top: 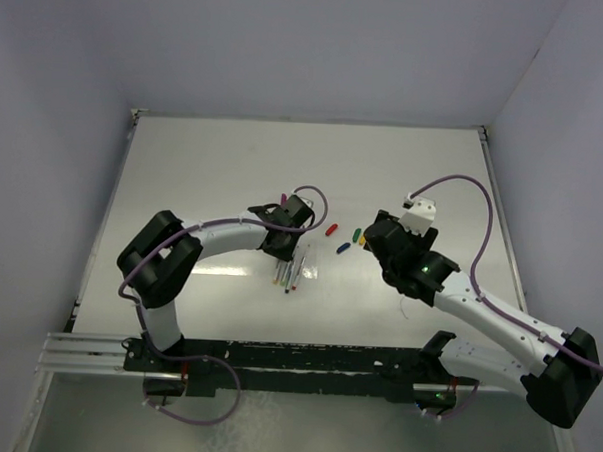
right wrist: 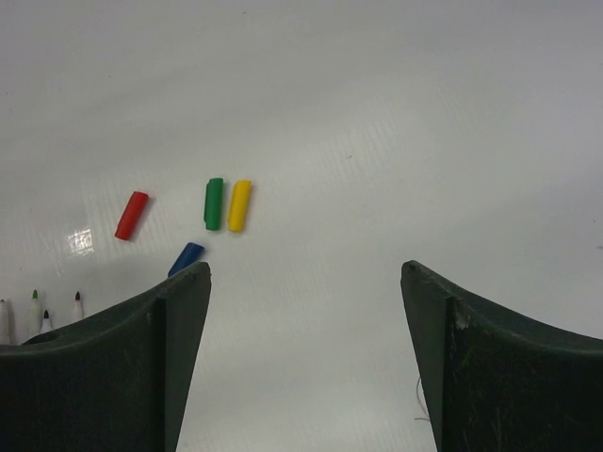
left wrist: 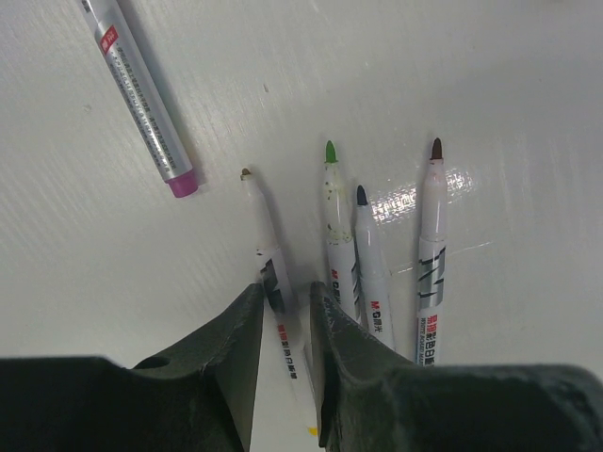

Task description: Insert the pens into the pen caps

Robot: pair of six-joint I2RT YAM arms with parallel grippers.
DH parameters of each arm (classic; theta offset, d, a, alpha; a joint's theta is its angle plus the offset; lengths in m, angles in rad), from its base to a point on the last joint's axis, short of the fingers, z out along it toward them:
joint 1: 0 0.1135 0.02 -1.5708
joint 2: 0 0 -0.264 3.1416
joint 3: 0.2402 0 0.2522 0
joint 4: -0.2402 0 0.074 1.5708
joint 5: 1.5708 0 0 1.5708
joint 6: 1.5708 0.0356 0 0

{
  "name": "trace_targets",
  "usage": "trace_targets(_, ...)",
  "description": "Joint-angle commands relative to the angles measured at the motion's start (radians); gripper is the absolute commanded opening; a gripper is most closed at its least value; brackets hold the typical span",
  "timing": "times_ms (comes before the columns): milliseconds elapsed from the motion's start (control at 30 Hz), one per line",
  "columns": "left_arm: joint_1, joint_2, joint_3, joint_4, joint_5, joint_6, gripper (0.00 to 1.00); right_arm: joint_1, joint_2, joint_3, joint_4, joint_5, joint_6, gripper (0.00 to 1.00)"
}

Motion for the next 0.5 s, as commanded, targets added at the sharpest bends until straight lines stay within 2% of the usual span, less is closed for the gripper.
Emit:
trace_targets(0, 0.005, 0.038, -0.045, -0.139, -0.001, 0.002, 0.30, -0.003, -0.008, 0.043, -0.011, 0.026, 0.025, 0.84)
trace_targets(467, -0.005, 0.010, -0.064, -0.192, 0.029, -0.019, 0.29, -0.004, 0.016, 0.060, 0.003, 0.016, 0.017, 0.84)
